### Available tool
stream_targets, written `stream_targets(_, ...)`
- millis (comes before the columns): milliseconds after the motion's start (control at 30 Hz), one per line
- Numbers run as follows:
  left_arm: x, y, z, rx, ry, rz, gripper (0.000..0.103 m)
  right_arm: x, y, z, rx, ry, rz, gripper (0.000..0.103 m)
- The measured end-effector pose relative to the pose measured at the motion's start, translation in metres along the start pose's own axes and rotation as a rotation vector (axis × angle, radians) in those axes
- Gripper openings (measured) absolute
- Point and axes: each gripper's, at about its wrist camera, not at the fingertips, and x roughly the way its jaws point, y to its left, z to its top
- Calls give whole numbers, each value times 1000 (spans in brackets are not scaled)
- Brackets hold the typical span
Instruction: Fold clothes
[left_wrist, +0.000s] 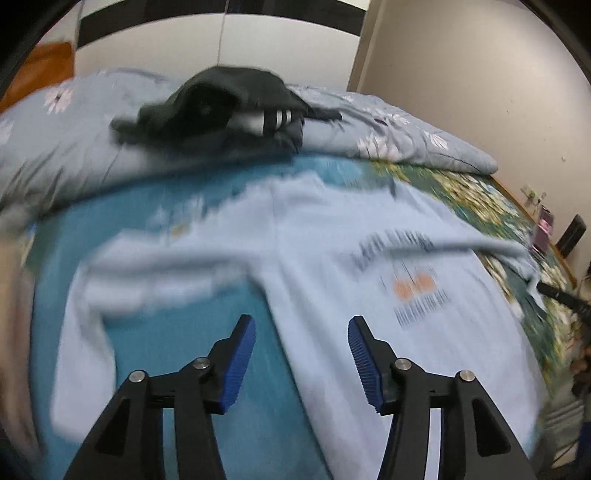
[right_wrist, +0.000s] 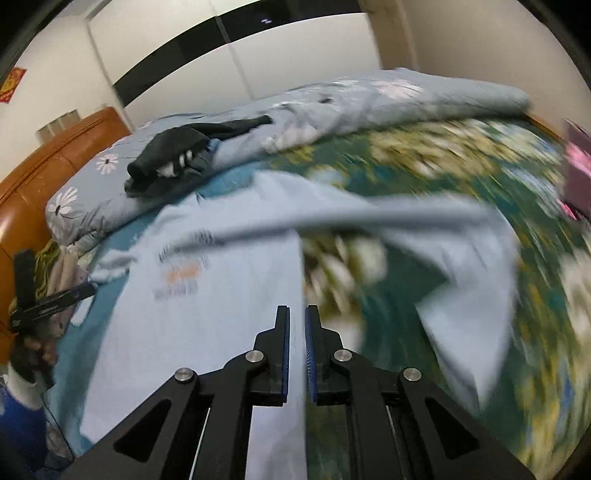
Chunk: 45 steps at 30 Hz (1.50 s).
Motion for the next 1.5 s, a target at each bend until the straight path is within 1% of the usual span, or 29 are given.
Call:
stream_targets(67, 27, 10, 33, 15, -3, 1, 58, 19, 3, 32, -37, 10, 8, 7)
stream_targets(133, 52, 22, 56, -11, 18, -15, 58, 50, 6, 68, -60, 34, 29, 7)
stream_targets(200, 75, 34, 76, -43, 40, -44, 58, 80, 2, 97, -45, 62, 58, 10)
stream_targets(267, 96, 40, 90, -35, 56, -43, 58, 108, -4, 120, -19, 91, 66, 30)
stream_targets(300, 106, 42, 96, -27, 68, -42, 58, 121, -7, 128, -5, 110, 74, 33)
stream_targets(400, 130, 47, 109, -26, 106, -72, 58, 157, -11, 147, 9, 157, 74, 33)
stream_targets(467, 144, 52, 115, -43, 128, -102, 58, 173, -11, 154, -9, 172, 69, 35)
stream_targets(533, 154, 55, 120, -62, 147, -137, 58, 189, -10, 158, -31, 193, 77, 39)
stream_targets(667, 170, 56, 125, -105, 177, -238, 58, 212, -6, 160, -58, 236, 101, 39)
stream_targets(733, 176, 55, 128, -115, 186, -261, 56, 219, -2, 160, -75, 252, 106, 39)
stream_targets(767, 178, 54, 128, -116, 188, -271, 53, 222, 0, 160, -81, 259, 104, 38)
stream_targets(800, 179, 53, 128, -113, 191, -278, 47, 223, 1, 160, -84, 265, 99, 36)
stream_targets(833, 180, 52, 128, -107, 194, -283, 35, 224, 1, 161, -86, 270, 97, 24)
stream_targets(867, 181, 50, 128, -100, 197, -288, 20, 224, 2, 162, -87, 275, 96, 7)
stream_targets(967, 180, 45, 128, -81, 187, -280, 10, 222, 6, 169, -116, 279, 84, 2)
stream_targets(1067, 171, 44, 133, -60, 120, -250, 9, 213, 15, 185, -165, 210, 51, 0)
stream_targets(1133, 167, 44, 137, -48, 82, -215, 9, 207, 18, 198, -159, 152, 53, 0)
stream_targets(1167, 167, 43, 139, -36, 73, -193, 9, 208, 18, 203, -154, 145, 55, 0)
stream_targets(1267, 174, 44, 138, -40, 89, -195, 9, 218, 22, 208, -169, 178, 67, 0)
stream_targets(1367, 180, 48, 133, -58, 87, -211, 9, 223, 25, 201, -221, 221, 93, 0)
stream_targets(1400, 181, 51, 132, -71, 89, -216, 9, 224, 24, 198, -229, 232, 98, 2)
stream_targets(1433, 182, 53, 130, -84, 91, -222, 10, 226, 22, 195, -232, 242, 99, 8)
stream_targets(1467, 184, 54, 129, -95, 93, -227, 10, 227, 20, 192, -232, 250, 99, 19)
stream_targets(1500, 185, 55, 128, -103, 93, -231, 10, 229, 17, 189, -227, 261, 103, 24)
